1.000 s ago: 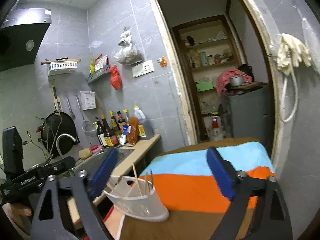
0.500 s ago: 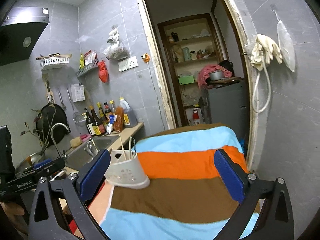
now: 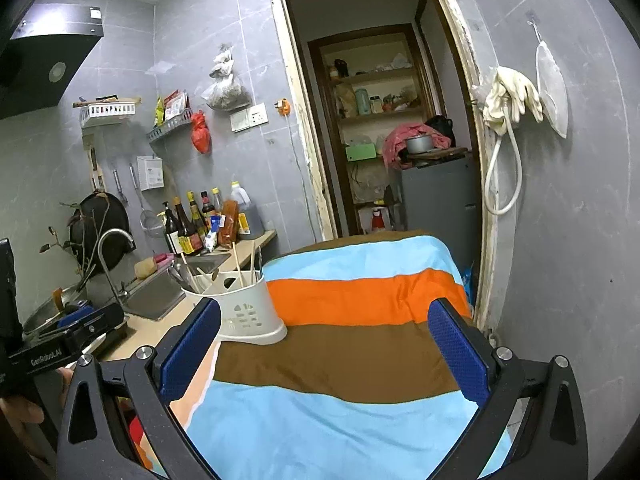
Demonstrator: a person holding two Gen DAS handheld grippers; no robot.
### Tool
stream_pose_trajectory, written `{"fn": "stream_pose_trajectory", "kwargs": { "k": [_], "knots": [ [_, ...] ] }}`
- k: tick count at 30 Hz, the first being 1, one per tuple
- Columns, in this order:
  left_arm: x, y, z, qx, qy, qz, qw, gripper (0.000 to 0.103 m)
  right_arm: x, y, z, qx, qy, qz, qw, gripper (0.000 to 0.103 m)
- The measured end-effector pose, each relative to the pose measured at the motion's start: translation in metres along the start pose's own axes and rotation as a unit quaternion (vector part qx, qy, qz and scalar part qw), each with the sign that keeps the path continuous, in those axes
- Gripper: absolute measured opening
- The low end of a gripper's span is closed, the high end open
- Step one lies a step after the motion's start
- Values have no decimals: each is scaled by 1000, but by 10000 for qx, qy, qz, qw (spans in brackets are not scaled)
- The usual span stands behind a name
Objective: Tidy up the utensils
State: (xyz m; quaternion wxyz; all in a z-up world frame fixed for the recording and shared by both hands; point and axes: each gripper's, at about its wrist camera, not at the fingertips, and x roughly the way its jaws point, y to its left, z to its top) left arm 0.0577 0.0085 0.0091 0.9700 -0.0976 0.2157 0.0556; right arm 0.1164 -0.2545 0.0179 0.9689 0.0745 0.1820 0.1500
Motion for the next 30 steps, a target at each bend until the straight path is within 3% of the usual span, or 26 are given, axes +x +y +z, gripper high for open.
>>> {"fn": "stream_pose_trajectory", "kwargs": {
  "k": [30],
  "knots": [
    [-5, 4, 4, -71, -42, 132, 9999, 103, 0, 7, -2, 0, 6, 70, 10000, 102]
  ]
}}
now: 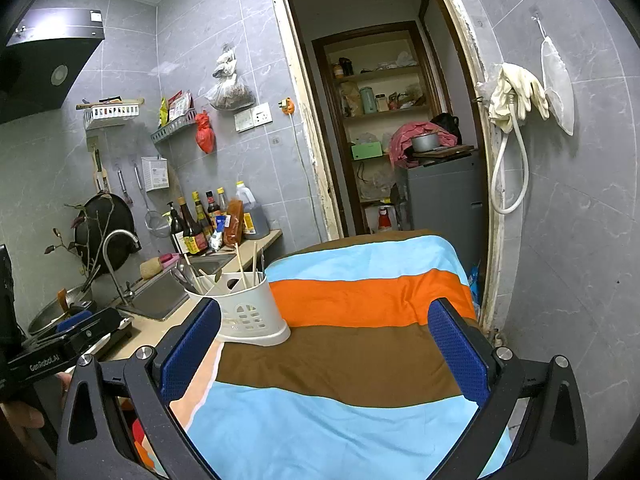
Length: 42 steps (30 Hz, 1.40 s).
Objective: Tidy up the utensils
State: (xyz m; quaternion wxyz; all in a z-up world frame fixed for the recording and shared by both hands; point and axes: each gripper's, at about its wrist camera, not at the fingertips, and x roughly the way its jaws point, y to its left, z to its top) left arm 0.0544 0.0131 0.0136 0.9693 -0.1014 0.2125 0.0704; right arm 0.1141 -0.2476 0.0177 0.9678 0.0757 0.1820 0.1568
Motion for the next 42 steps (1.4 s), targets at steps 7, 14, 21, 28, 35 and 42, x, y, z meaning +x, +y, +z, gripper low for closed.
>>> {"fn": "stream_pose_trajectory", "kwargs": {
  "k": [7, 14, 21, 28, 35, 42],
  "knots": [
    [0, 0, 0, 6, -2, -4, 10000, 103, 0, 1, 0, 8, -3, -11, 10000, 102],
    [0, 0, 0, 10, 5, -5, 10000, 103, 0, 1, 0, 26, 11, -9, 10000, 102],
    [0, -1, 0, 1, 6, -1, 10000, 103, 1, 2, 0, 32, 34, -4, 10000, 102],
    [7, 1, 1, 20, 5, 71, 10000, 103, 4, 6, -6, 71, 97, -18, 9999, 102],
    [11, 3, 1, -57, 35, 112, 9999, 103, 8, 9, -11, 92, 167, 0, 9998, 102],
    [17, 2, 1, -25, 90, 106, 9999, 103, 12, 8, -10, 107, 197, -1, 9997, 102]
  ]
}}
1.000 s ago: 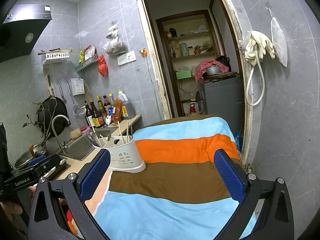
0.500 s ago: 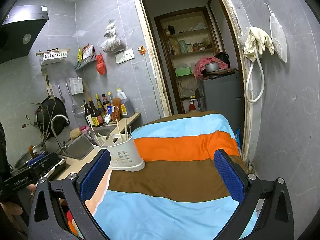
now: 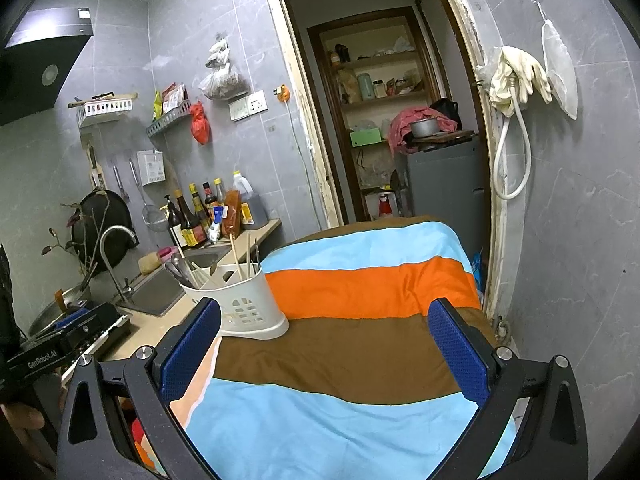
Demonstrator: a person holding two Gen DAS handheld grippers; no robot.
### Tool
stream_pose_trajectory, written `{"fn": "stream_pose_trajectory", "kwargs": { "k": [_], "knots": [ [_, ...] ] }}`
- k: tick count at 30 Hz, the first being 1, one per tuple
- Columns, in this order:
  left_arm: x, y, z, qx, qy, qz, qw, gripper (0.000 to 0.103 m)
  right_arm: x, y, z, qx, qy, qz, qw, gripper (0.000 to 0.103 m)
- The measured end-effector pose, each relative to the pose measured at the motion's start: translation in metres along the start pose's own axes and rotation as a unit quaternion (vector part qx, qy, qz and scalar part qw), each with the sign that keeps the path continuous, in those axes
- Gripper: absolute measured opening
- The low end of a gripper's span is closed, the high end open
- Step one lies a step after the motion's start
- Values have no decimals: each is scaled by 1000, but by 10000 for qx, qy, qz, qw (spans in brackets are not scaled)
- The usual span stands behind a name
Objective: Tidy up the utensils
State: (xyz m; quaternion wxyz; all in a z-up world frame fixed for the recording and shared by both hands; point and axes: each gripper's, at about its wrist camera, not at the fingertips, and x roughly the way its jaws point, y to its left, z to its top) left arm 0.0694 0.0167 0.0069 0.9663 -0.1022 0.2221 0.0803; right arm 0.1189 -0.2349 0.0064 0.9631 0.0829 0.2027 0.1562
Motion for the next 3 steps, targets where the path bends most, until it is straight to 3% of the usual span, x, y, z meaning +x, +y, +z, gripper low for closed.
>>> {"fn": "stream_pose_trajectory", "kwargs": {
  "k": [3],
  "knots": [
    [3, 1, 0, 0, 33, 13, 10000, 103, 1, 0, 0, 16, 21, -1, 10000, 102]
  ]
}}
